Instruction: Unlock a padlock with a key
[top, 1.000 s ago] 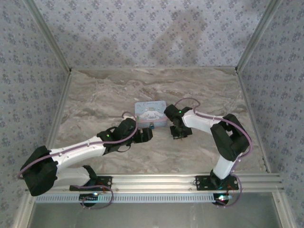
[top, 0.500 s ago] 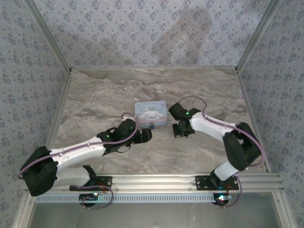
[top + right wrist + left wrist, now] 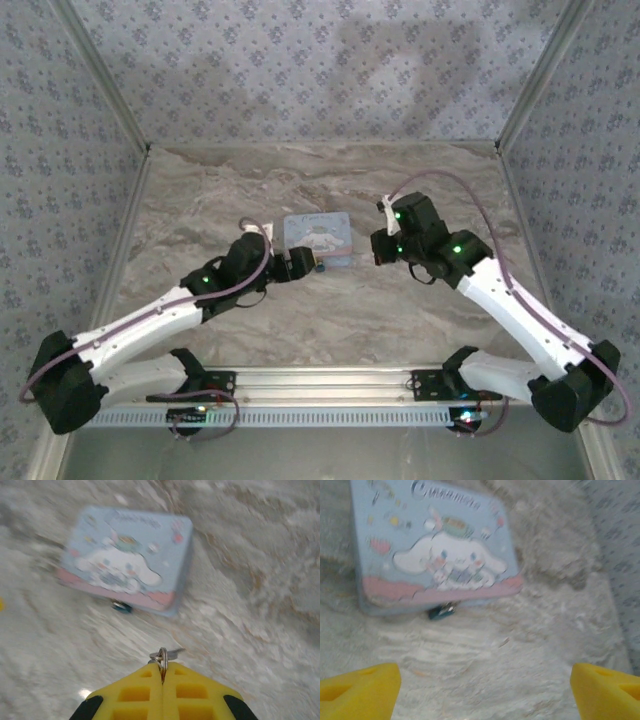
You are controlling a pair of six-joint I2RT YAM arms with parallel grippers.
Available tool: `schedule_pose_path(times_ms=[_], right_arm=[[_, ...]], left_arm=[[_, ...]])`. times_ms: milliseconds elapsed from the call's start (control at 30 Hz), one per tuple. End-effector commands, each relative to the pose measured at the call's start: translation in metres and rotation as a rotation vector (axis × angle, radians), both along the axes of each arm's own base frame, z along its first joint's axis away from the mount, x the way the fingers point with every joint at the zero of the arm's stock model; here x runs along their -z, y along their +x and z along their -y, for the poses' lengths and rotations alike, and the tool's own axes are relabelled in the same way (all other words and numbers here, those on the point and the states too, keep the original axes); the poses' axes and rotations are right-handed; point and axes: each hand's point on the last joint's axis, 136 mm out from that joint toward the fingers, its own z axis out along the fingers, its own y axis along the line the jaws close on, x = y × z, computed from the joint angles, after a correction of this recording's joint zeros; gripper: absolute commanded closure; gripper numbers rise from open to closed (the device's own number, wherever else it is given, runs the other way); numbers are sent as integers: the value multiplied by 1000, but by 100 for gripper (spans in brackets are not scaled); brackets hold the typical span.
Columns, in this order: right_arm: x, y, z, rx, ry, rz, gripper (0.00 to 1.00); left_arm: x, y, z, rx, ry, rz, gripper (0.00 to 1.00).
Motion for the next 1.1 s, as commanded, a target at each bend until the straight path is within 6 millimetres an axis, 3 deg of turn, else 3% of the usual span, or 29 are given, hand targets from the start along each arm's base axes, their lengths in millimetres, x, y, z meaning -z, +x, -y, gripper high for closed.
schedule_pose_path(times_ms=[0,33,67,200,467,700,1067], right_arm=[[-37,-16,-13,-97,111,28,100],[-41,-19,-15,-109,131,26,100],[-62,-21,-19,-128,175,58,100],[-93,-36,-31,-200,290,62,100],[-128,-60,-48,-309,488,-20,100],[-144,-66,-56,-361,601,-86,100],[-139,-46,-54,-312,602,-61,100]], left_arm=[[-60,-2,16,110,-128,129,11],[-73,-3,19,134,-157,154,11],[-86,-4,22,161,-184,181,11],[-125,-9,35,247,-286,250,15],[-179,-23,59,417,-499,344,19],[-201,-35,66,500,-640,355,19],[-192,-29,75,461,-805,113,10]])
